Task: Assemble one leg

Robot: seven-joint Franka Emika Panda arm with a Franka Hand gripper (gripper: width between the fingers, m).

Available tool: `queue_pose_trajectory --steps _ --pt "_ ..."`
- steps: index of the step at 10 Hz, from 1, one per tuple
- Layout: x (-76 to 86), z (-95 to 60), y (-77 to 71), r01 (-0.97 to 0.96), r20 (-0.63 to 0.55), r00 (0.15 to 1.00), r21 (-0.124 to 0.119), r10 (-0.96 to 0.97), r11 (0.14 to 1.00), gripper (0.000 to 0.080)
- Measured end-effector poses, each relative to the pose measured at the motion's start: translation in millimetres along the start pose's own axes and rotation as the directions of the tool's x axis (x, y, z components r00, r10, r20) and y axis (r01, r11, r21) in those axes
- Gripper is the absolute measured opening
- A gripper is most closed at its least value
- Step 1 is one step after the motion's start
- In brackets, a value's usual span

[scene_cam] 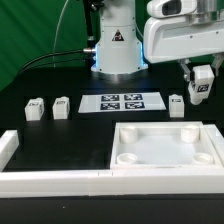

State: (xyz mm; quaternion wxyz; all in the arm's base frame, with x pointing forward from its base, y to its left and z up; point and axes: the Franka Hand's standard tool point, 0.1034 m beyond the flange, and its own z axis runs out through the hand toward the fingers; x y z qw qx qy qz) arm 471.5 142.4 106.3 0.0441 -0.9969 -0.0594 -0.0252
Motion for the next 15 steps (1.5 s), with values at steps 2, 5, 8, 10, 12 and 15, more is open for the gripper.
queue_pose_trajectory --steps 2,5,8,10,12,15 --pt "15.9 -10.5 10.3 -0.019 -0.244 0.969 0.013 0.022 1.000 0.0294" --pt "25.6 -22.3 12.6 -0.005 -0.302 0.953 0.010 0.008 1.000 0.0294" --pt "26.0 -17.9 12.8 0.013 -0.297 0.955 0.006 -0.010 1.000 0.0294" --pt "49.7 -14.9 15.2 0.059 -0.312 0.948 -0.004 -0.058 0.998 0.0294" --pt "72.8 -11.3 15.2 0.078 -0.329 0.941 -0.005 -0.075 0.997 0.0294" --pt "99.5 -6.5 19.2 0.116 -0.347 0.931 -0.014 -0.113 0.993 0.0294"
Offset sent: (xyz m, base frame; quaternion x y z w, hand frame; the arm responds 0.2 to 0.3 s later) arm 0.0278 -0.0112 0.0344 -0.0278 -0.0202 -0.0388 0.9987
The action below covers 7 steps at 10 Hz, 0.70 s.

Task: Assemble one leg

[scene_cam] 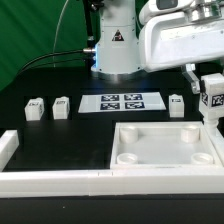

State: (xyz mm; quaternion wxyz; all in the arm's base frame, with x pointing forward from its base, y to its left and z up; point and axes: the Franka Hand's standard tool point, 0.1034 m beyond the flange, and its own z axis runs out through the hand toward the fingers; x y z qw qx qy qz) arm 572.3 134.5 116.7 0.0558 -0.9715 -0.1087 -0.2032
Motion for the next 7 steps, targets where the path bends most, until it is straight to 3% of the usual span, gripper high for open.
queue_pose_trajectory --steps 5,7 --pt "0.7 3.0 2.1 0.039 0.003 0.999 0.000 -0.039 0.999 0.0294" --pt "9.2 5.3 16.9 0.081 0.017 0.997 -0.007 -0.081 0.997 0.0294"
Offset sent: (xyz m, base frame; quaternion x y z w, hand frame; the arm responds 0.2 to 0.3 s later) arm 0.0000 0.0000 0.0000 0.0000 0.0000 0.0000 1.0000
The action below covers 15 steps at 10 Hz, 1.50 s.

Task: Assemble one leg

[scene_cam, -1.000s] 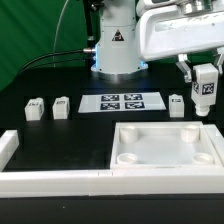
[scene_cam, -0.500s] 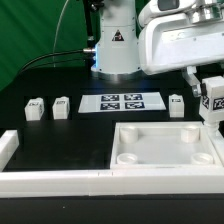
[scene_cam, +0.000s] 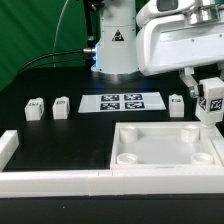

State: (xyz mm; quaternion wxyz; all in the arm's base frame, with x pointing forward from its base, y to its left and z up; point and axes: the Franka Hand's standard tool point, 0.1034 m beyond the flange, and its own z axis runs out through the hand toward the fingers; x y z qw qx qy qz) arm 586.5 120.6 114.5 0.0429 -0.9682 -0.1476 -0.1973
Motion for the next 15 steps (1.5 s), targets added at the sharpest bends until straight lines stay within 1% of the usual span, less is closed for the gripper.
queue_pose_trajectory --steps 1,2,4,5,7,8,12,15 --pt "10.0 2.3 4.0 -0.004 -0.009 1.000 0.000 0.004 1.000 0.0294" --pt "15.3 6.4 5.4 -0.002 -0.015 1.000 0.001 0.002 1.000 0.0294" --pt "22.6 17.4 15.1 0.017 -0.020 1.000 -0.002 -0.017 1.000 0.0294" --pt "26.8 21.7 17.3 0.014 -0.024 1.000 -0.001 -0.014 1.000 0.0294" --pt "28.2 30.4 26.5 0.044 -0.023 0.999 -0.004 -0.044 0.999 0.0294" --pt "28.5 29.1 28.5 0.041 -0.024 0.999 -0.006 -0.042 0.999 0.0294" --pt "27.4 30.3 27.8 0.042 -0.022 0.999 -0.004 -0.042 0.999 0.0294" --pt "20.9 28.9 25.8 0.044 -0.037 0.998 -0.010 -0.044 0.999 0.0294"
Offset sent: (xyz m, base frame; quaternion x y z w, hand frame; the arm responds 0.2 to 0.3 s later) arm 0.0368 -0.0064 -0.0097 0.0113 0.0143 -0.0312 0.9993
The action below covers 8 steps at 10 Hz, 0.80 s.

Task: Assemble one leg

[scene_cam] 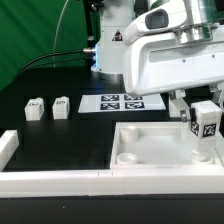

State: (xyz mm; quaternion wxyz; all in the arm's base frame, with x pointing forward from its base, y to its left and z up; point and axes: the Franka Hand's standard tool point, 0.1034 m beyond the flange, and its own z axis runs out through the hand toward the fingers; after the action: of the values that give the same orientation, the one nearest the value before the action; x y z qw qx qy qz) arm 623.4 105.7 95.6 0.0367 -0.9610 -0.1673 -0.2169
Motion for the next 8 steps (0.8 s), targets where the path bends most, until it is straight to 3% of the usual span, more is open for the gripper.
queue_pose_trajectory --steps 4,8 --pt "-1.5 1.2 -4.7 0.005 -0.022 1.000 -0.003 -0.005 1.000 0.0294" --pt "-7.1 12.4 -7.5 0.008 -0.037 0.999 -0.004 -0.008 1.000 0.0294"
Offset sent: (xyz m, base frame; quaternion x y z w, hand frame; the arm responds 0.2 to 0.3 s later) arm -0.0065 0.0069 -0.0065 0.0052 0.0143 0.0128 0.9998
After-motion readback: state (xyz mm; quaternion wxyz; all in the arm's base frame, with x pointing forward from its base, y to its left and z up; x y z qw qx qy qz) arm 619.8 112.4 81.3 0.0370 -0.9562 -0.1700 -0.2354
